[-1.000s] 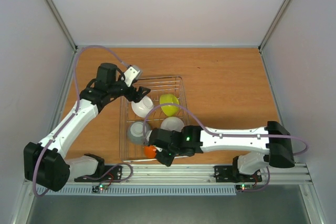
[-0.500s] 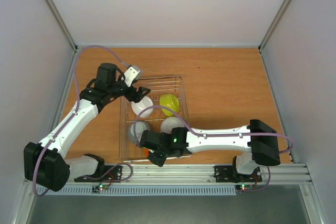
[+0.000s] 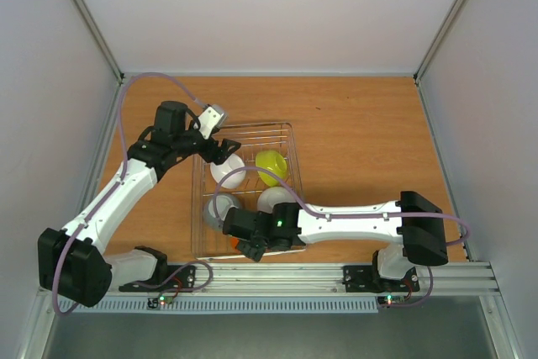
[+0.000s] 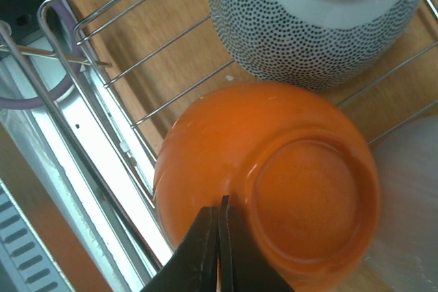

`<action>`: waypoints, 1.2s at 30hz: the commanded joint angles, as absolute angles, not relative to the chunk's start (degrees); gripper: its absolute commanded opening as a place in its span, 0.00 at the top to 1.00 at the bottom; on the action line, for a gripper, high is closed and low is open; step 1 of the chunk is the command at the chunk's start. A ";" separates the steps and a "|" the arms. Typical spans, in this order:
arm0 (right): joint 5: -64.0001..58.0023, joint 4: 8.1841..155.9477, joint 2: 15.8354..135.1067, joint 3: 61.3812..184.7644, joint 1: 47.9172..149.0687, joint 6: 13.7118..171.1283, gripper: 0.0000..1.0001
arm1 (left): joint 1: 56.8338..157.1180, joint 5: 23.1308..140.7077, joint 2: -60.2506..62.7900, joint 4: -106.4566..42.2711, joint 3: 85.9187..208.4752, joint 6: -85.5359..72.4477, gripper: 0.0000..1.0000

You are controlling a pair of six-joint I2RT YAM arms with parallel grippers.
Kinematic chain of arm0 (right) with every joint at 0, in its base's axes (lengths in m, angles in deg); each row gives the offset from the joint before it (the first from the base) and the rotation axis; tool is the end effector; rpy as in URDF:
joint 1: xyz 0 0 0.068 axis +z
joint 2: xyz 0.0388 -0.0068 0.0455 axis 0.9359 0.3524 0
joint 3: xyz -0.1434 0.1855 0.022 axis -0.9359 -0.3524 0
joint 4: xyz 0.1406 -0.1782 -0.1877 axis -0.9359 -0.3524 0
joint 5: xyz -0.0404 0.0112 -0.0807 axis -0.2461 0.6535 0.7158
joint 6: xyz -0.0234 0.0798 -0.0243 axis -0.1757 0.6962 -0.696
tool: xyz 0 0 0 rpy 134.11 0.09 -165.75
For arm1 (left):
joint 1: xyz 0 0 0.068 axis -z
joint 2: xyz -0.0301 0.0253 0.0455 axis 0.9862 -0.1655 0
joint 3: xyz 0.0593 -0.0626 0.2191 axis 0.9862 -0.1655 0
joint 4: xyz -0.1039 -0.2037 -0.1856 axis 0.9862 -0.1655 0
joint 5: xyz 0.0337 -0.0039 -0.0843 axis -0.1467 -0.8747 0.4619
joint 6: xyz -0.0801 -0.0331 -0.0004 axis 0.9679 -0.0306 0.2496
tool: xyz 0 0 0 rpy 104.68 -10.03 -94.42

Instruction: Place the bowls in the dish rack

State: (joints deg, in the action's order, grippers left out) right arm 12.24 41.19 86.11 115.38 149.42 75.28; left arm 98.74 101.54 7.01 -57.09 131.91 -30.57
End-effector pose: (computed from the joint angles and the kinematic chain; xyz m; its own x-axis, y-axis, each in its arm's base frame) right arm 0.0739 0.3627 0.1444 0.0191 -0.9205 -0.3904 -0.9792 0.0617 -0.1933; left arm 0.3146 -0.1417 0.2385 -0.4035 0.3336 -0.8520 0.7421 0.6640 -0.0914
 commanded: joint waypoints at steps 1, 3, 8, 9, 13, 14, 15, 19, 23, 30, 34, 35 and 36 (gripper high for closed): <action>15.26 39.26 86.94 116.21 148.23 76.34 0.99 | 98.33 102.04 8.21 -55.76 132.85 -31.24 0.13; 14.79 39.43 87.50 115.95 147.51 76.64 0.99 | 98.33 102.05 8.18 -55.82 132.82 -31.23 0.13; 12.25 40.67 86.79 115.14 147.24 76.70 0.99 | 98.40 102.00 8.38 -55.80 132.69 -31.31 0.13; 11.56 40.84 86.36 114.87 147.24 76.79 0.99 | 98.35 101.96 8.38 -55.74 132.69 -31.31 0.13; 10.03 41.20 85.21 113.30 147.24 77.65 0.99 | 98.32 101.91 8.21 -55.73 132.68 -31.32 0.13; 10.34 41.07 85.37 112.97 147.24 77.92 0.99 | 98.37 101.98 8.15 -55.72 132.68 -31.35 0.13; 10.63 40.90 85.52 112.66 147.26 78.14 0.99 | 98.36 102.00 8.13 -55.73 132.68 -31.32 0.13; 10.49 41.78 84.58 111.24 147.31 78.46 0.99 | 98.32 101.96 8.12 -55.72 132.68 -31.32 0.13; 11.72 44.03 80.76 109.55 147.37 77.81 0.96 | 98.37 101.96 8.05 -55.67 132.68 -31.33 0.13; 17.43 45.16 74.55 107.81 147.33 77.66 0.66 | 98.33 101.83 8.13 -55.75 132.69 -31.35 0.13; 20.70 47.49 67.11 103.82 147.33 78.56 0.45 | 98.29 102.00 8.21 -55.90 132.68 -31.43 0.13; 21.84 47.61 64.98 102.85 147.33 78.92 0.38 | 98.26 102.01 8.27 -55.98 132.68 -31.47 0.13; 23.41 47.06 63.00 102.02 147.33 79.55 0.34 | 98.24 101.96 8.29 -55.95 132.68 -31.48 0.13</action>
